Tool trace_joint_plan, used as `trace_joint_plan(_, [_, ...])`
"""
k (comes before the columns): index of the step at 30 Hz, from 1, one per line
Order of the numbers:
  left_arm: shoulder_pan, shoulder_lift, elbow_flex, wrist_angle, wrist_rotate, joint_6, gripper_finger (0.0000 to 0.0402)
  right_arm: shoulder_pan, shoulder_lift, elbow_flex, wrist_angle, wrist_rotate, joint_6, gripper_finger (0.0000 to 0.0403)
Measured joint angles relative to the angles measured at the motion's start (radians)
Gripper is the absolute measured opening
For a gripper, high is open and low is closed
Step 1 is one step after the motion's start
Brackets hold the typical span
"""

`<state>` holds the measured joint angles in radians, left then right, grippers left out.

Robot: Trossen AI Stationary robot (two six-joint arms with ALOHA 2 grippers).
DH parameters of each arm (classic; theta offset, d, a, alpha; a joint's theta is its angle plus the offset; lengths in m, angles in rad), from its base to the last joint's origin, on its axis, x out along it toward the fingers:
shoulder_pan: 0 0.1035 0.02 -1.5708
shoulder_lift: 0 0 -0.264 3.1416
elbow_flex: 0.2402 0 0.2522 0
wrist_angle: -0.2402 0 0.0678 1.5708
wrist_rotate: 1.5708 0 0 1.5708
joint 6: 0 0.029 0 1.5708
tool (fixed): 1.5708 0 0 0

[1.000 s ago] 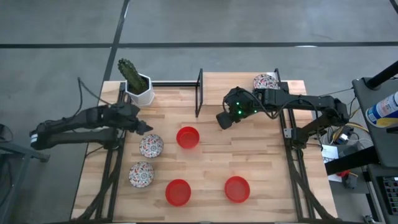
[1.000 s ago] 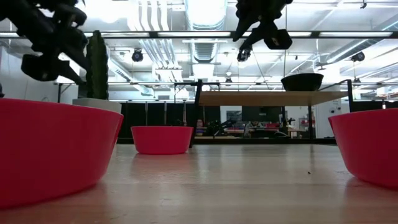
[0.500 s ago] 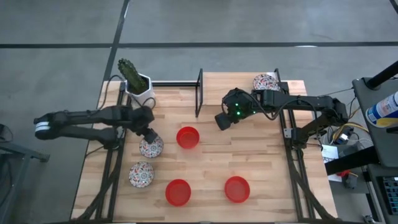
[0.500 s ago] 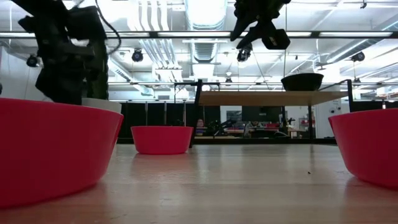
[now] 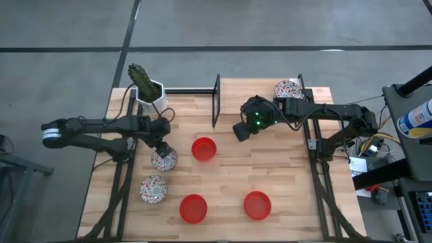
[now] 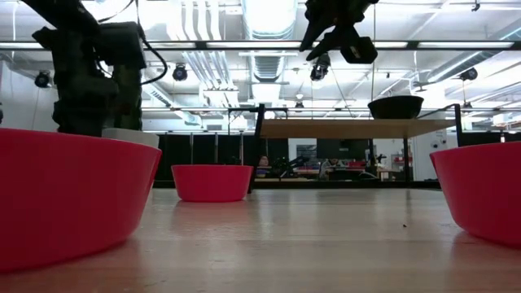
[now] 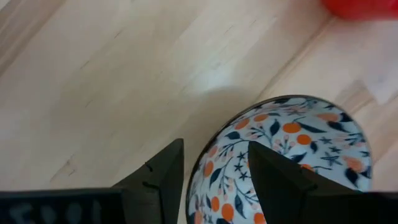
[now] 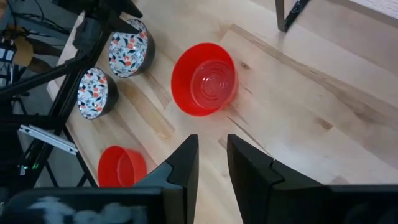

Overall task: Pick & Place Mini bowls
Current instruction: Stack the top white bowl on the white bowl on the shelf

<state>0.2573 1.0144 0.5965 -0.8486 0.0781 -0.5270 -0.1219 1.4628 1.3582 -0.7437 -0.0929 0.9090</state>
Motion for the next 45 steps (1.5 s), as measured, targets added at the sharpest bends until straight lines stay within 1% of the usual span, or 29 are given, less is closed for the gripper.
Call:
trace_joint_plan(5, [0.000, 0.037, -0.020, -0.002, 0.002, -0.017, 0.0167, 0.000, 0.000, 0.000, 0.001, 0.000, 0.000, 0.0075])
trace_joint_plan(9, [0.000, 0.059, -0.033, -0.005, 0.011, -0.024, 0.0149, 0.000, 0.000, 0.000, 0.002, 0.000, 0.000, 0.0076])
trace_joint_plan(12, [0.000, 0.069, -0.033, -0.001, 0.015, -0.024, 0.0116, 0.000, 0.000, 0.000, 0.003, 0.000, 0.003, 0.0080])
trace_joint_plan(17, [0.000, 0.072, -0.033, -0.002, 0.027, -0.024, 0.0033, 0.000, 0.000, 0.000, 0.003, 0.003, 0.006, 0.0080])
trace_joint_plan(19, [-0.001, 0.066, -0.029, 0.016, 0.043, -0.031, 0.0012, 0.000, 0.000, 0.000, 0.003, 0.014, 0.016, 0.0077])
trace_joint_plan(24, [0.000, 0.043, -0.033, 0.070, 0.031, -0.085, 0.0008, 0.001, 0.000, -0.004, 0.003, 0.045, 0.091, 0.0072])
trace_joint_plan(28, [0.000, 0.015, -0.010, 0.071, 0.007, -0.152, 0.0007, 0.002, 0.000, -0.008, 0.003, 0.044, 0.125, 0.0077])
trace_joint_plan(32, [-0.006, -0.007, 0.046, 0.077, -0.046, -0.204, 0.0006, 0.002, 0.000, -0.008, 0.058, 0.052, 0.134, 0.0085])
trace_joint_plan(37, [-0.006, -0.010, 0.159, 0.080, -0.140, -0.181, 0.0006, 0.016, 0.000, -0.008, 0.159, 0.166, 0.169, 0.0098])
trace_joint_plan(42, [-0.007, -0.010, 0.277, 0.089, -0.305, -0.151, 0.0005, 0.020, 0.000, -0.008, 0.241, 0.262, 0.108, 0.0127])
trace_joint_plan(45, [-0.007, -0.010, 0.332, 0.129, -0.405, -0.085, 0.0005, 0.019, 0.013, -0.009, 0.368, 0.280, 0.045, 0.0152])
